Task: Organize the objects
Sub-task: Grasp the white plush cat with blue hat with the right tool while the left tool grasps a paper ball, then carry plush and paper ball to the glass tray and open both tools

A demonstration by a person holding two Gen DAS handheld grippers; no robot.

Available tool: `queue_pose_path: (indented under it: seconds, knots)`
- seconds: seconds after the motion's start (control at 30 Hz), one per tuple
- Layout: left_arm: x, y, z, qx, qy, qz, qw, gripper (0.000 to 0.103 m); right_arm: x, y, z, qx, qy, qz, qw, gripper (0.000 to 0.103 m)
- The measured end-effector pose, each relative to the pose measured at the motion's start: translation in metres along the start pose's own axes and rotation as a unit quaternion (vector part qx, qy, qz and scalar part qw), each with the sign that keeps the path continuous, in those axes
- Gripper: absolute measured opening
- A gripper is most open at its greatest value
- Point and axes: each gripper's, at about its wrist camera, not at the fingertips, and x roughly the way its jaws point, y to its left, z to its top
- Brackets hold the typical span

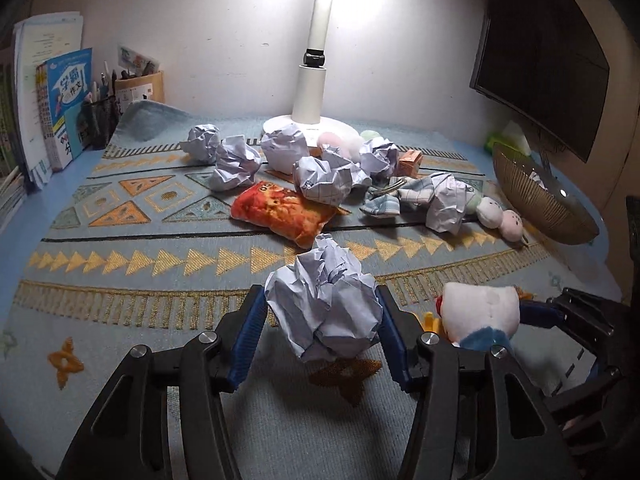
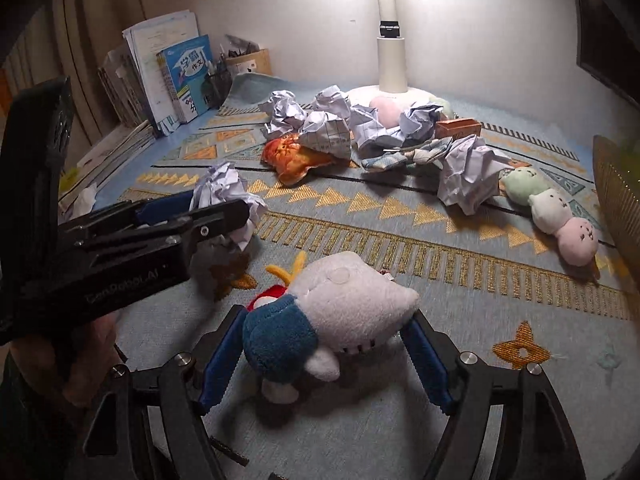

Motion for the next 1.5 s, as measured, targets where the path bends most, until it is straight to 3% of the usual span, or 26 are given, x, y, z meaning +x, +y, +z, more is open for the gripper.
queue_pose_path:
  seconds: [0.13, 0.2, 0.43, 0.67, 0.93, 1.03, 1.07, 1.13, 1.2, 1.37, 1.5]
  knots:
    - [0.002, 0.002, 0.0, -0.005, -0.002, 0.022, 0.9997, 0.052, 0.003, -0.002, -0.004, -0.009, 0.014, -0.003, 1.0, 0.08]
    - [0.002, 0.0, -0.001, 0.002, -0.002, 0.027, 0.9996, 0.052, -0.001, -0.002, -0.005, -0.012, 0.018, -0.021, 1.0, 0.084]
    - [0.002, -0.003, -0.002, 0.013, 0.0, 0.03, 0.9995, 0.053, -0.026, -0.012, -0.019, 0.023, 0.003, -0.103, 0.994, 0.086]
    - [0.002, -0.002, -0.003, 0.009, -0.001, 0.021, 0.9997, 0.053, -0.042, -0.039, -0.034, 0.144, -0.007, -0.05, 0.988, 0.086]
    - [0.002, -0.008, -0.003, 0.029, 0.0, 0.025, 0.9993, 0.055, -0.024, -0.014, -0.022, 0.132, 0.006, -0.03, 0.991, 0.086]
    - [0.001, -0.006, -0.003, 0.025, 0.0, 0.022, 0.9994, 0.055, -0.014, -0.004, -0.018, 0.126, -0.004, -0.057, 0.99, 0.086]
    - [0.001, -0.006, -0.003, 0.025, 0.001, 0.021, 0.9995, 0.055, -0.012, -0.004, -0.018, 0.129, -0.013, -0.06, 0.99, 0.082]
    - [0.002, -0.006, -0.003, 0.025, 0.002, 0.018, 0.9995, 0.055, -0.013, -0.005, -0.018, 0.137, -0.03, -0.053, 0.989, 0.045]
    - [0.002, -0.007, -0.004, 0.027, 0.003, 0.013, 0.9995, 0.054, -0.016, -0.007, -0.017, 0.137, -0.033, -0.057, 0.988, 0.042]
    - [0.001, -0.009, -0.003, 0.022, 0.005, 0.009, 0.9997, 0.052, -0.06, -0.026, -0.013, 0.138, -0.095, -0.079, 0.983, 0.042]
    - [-0.004, -0.036, 0.003, 0.038, 0.002, -0.022, 0.999, 0.051, -0.1, -0.061, -0.012, 0.159, -0.127, -0.114, 0.972, 0.042]
